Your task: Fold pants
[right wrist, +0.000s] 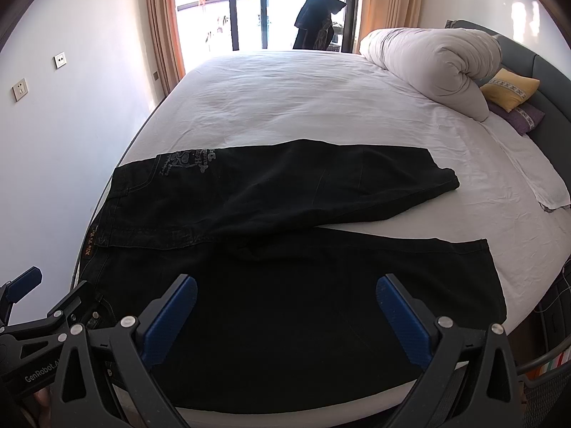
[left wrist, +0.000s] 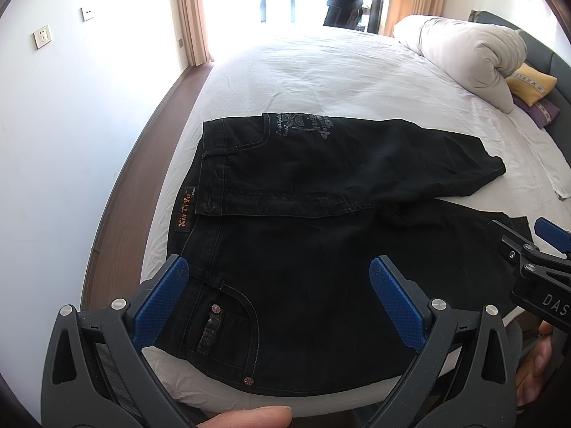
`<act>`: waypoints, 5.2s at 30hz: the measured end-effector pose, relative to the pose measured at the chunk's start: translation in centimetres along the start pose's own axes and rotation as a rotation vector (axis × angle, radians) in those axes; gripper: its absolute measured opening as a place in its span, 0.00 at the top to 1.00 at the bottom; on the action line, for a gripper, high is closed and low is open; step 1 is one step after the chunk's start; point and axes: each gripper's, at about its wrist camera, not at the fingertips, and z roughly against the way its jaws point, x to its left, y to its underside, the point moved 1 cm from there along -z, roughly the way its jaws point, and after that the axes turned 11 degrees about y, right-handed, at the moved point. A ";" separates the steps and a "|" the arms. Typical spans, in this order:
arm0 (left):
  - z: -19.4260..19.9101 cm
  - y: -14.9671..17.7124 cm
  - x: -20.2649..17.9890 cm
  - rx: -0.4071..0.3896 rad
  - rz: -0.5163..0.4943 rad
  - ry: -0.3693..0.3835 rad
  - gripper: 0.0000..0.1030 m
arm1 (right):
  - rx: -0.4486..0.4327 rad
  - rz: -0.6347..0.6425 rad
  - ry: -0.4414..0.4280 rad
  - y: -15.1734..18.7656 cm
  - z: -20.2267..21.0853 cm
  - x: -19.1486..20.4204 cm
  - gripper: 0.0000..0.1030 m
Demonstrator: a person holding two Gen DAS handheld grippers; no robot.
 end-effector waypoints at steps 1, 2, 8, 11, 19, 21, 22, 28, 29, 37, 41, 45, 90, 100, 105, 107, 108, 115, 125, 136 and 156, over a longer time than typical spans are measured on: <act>0.0 0.0 0.0 0.000 0.000 0.000 0.00 | 0.000 0.000 0.000 0.1 0.0 0.1 0.00; 0.0 0.0 0.0 0.000 0.000 0.000 0.00 | 0.000 -0.001 0.000 0.0 0.0 0.0 0.00; 0.0 0.1 0.0 0.001 0.000 0.000 0.00 | 0.002 0.000 0.000 0.1 0.0 0.1 0.00; 0.0 0.1 0.0 0.001 0.001 0.000 0.00 | 0.002 0.000 0.000 0.2 0.0 0.2 0.00; 0.0 0.0 0.0 0.003 0.001 0.000 0.00 | 0.003 0.000 -0.001 0.3 0.0 0.2 0.00; 0.0 0.0 0.0 0.003 0.001 0.000 0.00 | 0.004 0.000 -0.001 0.2 -0.1 0.2 0.00; 0.0 0.0 0.0 0.004 0.001 0.000 0.00 | 0.005 0.000 -0.002 0.2 -0.1 0.2 0.00; -0.5 0.6 0.1 0.013 0.006 0.002 0.00 | 0.015 0.002 -0.005 0.9 -0.6 0.6 0.00; -0.5 0.9 0.1 0.015 0.006 0.003 0.00 | 0.018 0.003 -0.006 0.8 -0.7 0.5 0.00; -3.0 -0.4 0.8 0.056 -0.019 0.042 0.00 | 0.042 0.017 -0.032 0.3 -2.2 0.4 0.00; -5.9 -3.8 2.6 0.083 -0.067 0.179 0.00 | 0.031 0.050 -0.113 -0.5 -3.3 0.4 0.00; -9.4 -8.2 4.7 0.120 -0.158 0.165 0.00 | 0.007 0.102 -0.183 -2.3 -5.0 -0.1 0.00; -18.9 -18.1 4.9 0.288 -0.674 0.321 0.94 | -0.009 0.681 -0.483 -19.2 -21.7 7.1 0.59; -16.9 -16.9 5.4 0.242 -0.683 0.333 0.94 | 0.016 0.934 -0.501 -18.4 -21.7 12.1 0.60; -17.0 -16.8 5.3 0.239 -0.677 0.345 0.94 | 0.052 0.931 -0.464 -18.7 -23.3 12.2 0.76; -17.3 -17.0 5.2 0.236 -0.669 0.346 0.94 | 0.068 0.933 -0.449 -18.7 -23.5 12.2 0.88; -17.2 -17.0 5.2 0.233 -0.667 0.345 0.94 | 0.073 0.934 -0.445 -18.6 -23.4 12.1 0.90; -15.7 -16.5 4.9 0.202 -0.646 0.348 0.95 | 0.064 0.836 -0.449 -18.2 -21.7 11.0 0.96; -11.9 -13.4 4.0 0.179 -0.605 0.375 0.95 | 0.019 0.673 -0.507 -15.5 -17.1 10.6 0.96; -6.9 -7.1 3.6 0.192 -0.632 0.382 0.95 | -0.028 0.604 -0.533 -10.6 -11.9 8.6 0.96; -1.5 6.8 0.9 0.304 -0.818 0.401 0.95 | -0.020 0.759 -0.458 5.1 -3.4 5.6 0.96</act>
